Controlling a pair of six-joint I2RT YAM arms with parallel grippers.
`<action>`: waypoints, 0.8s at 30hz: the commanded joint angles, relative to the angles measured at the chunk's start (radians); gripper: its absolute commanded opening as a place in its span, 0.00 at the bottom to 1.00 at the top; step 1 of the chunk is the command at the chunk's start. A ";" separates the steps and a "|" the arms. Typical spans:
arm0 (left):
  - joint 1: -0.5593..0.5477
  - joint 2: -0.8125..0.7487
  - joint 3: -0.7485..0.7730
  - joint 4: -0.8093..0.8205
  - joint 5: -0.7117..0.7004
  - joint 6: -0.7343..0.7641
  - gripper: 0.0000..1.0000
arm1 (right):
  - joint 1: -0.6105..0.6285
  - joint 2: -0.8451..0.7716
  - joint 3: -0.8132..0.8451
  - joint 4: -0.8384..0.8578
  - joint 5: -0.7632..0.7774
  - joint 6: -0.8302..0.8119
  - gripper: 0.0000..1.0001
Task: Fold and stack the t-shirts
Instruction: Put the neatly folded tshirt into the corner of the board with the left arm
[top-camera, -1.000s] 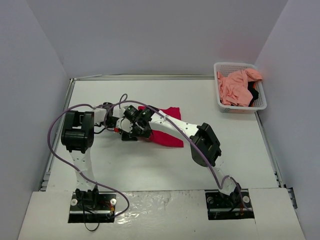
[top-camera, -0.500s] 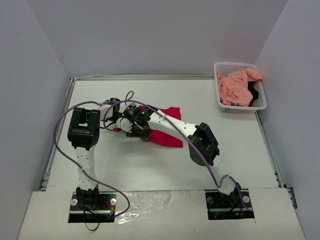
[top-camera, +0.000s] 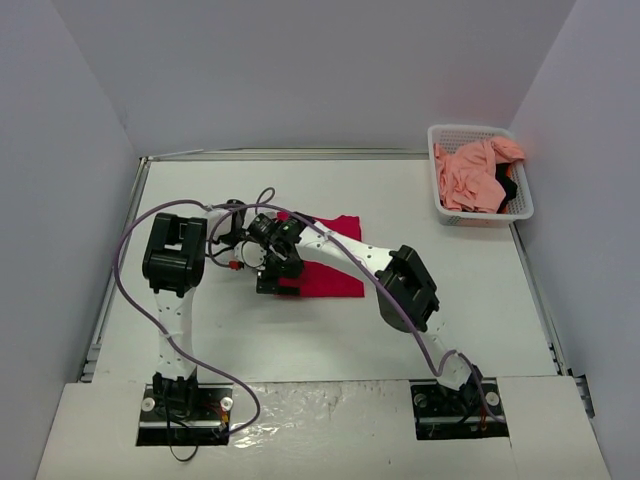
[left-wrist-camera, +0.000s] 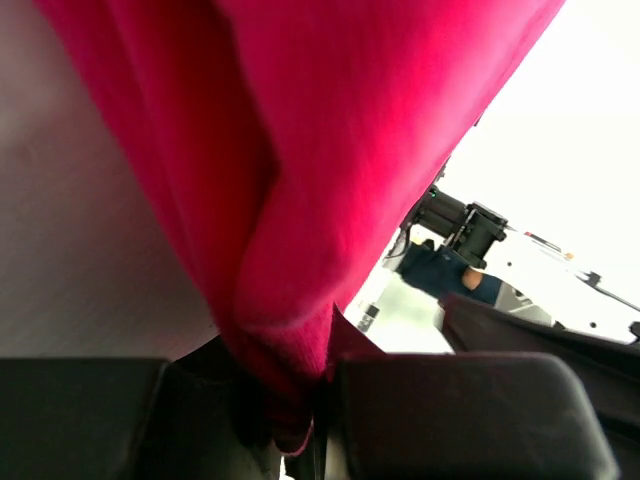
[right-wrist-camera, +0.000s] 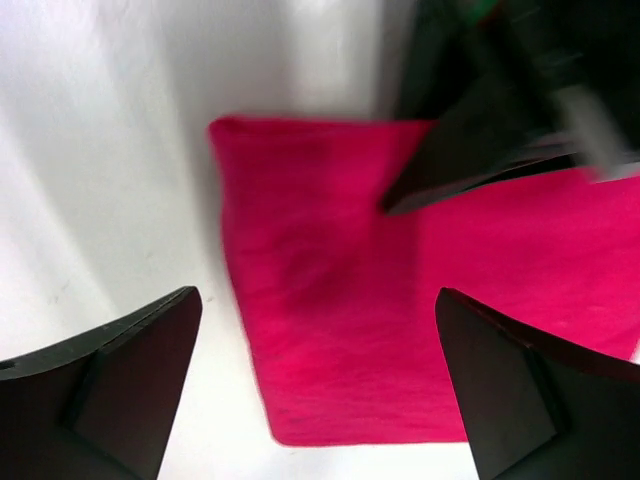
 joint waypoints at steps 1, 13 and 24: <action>-0.004 -0.022 0.039 -0.033 -0.023 0.044 0.02 | 0.001 -0.071 -0.073 -0.094 -0.038 -0.041 1.00; 0.040 -0.002 0.090 -0.119 -0.067 0.157 0.02 | -0.302 -0.497 -0.541 -0.317 -0.227 -0.319 1.00; 0.175 0.097 0.353 -0.433 -0.215 0.368 0.02 | -0.506 -0.585 -0.680 -0.214 -0.331 -0.267 1.00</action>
